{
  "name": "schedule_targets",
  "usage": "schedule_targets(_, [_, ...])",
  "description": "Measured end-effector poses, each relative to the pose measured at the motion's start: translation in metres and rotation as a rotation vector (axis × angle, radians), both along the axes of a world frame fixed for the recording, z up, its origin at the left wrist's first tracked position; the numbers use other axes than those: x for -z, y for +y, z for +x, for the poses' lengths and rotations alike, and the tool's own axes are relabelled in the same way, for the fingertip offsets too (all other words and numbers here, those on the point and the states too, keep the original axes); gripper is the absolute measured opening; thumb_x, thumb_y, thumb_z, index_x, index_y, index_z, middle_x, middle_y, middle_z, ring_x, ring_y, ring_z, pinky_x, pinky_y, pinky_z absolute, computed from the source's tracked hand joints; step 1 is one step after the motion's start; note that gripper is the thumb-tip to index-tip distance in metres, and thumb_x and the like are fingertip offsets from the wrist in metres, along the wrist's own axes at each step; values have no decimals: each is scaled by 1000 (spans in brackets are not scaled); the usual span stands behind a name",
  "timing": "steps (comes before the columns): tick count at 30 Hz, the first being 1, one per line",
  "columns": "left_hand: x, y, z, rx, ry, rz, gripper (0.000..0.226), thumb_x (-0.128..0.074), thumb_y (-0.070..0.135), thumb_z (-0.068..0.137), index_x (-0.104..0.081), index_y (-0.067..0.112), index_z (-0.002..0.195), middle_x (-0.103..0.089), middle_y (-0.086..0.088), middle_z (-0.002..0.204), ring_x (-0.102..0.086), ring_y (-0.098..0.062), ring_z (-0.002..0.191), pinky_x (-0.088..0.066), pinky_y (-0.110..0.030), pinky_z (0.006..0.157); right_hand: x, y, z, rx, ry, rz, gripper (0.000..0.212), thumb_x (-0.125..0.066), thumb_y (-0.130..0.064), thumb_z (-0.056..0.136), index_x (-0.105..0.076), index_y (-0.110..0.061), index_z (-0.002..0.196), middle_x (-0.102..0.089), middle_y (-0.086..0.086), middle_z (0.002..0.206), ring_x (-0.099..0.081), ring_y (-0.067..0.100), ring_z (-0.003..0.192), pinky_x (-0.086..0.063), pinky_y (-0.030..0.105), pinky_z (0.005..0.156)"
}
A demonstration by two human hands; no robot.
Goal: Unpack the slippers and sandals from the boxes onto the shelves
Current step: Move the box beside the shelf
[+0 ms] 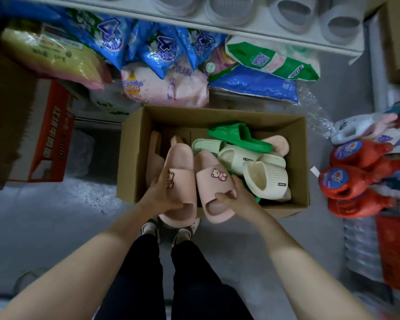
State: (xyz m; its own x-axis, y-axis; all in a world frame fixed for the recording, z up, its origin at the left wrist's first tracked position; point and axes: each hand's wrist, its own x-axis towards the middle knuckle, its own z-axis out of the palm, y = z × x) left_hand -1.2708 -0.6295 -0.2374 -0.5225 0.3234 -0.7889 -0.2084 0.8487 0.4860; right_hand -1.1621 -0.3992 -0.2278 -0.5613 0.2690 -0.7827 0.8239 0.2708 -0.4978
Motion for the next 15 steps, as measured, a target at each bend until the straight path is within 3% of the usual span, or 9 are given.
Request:
schedule_targets(3, [-1,-10,2,14,-58,7,132,-84,21,66,17,43,148,-13,-7,157,-29,-32,139,-31,-52,112,-1,10,-1,65,-1,-87,88,-70,-58,68,-38,-31,145,-55,-6,137,-57,19,119,-51,43,99])
schedule_targets(6, [2,-15,8,-123,-63,10,114,-81,17,71,-2,33,152,-31,-10,152,-39,-31,134,-36,-46,110,-9,17,-3,201,-56,-245,57,-66,-28,93,-39,-35,143,-53,2,135,-60,24,114,-59,39,78])
schedule_targets(9, [2,-18,14,-184,-83,38,108,-79,11,70,-12,37,151,-39,-7,145,-42,-32,131,-42,-51,104,-15,18,1,228,-64,-302,57,-60,-11,97,-36,-32,144,-57,11,126,-64,23,94,-58,32,63])
schedule_targets(13, [-8,-28,8,-300,-172,150,102,-71,-1,68,-23,41,148,-46,-3,134,-48,-31,122,-50,-54,94,-26,8,5,268,-14,-256,60,-61,-7,95,-36,-39,140,-60,9,118,-65,32,102,-58,50,82])
schedule_targets(15, [-17,-38,1,-278,-156,228,103,-71,-1,66,-23,39,148,-47,-3,134,-49,-29,122,-50,-54,93,-40,-2,3,294,31,-243,60,-59,-6,96,-34,-44,136,-61,5,113,-65,29,101,-58,49,82])
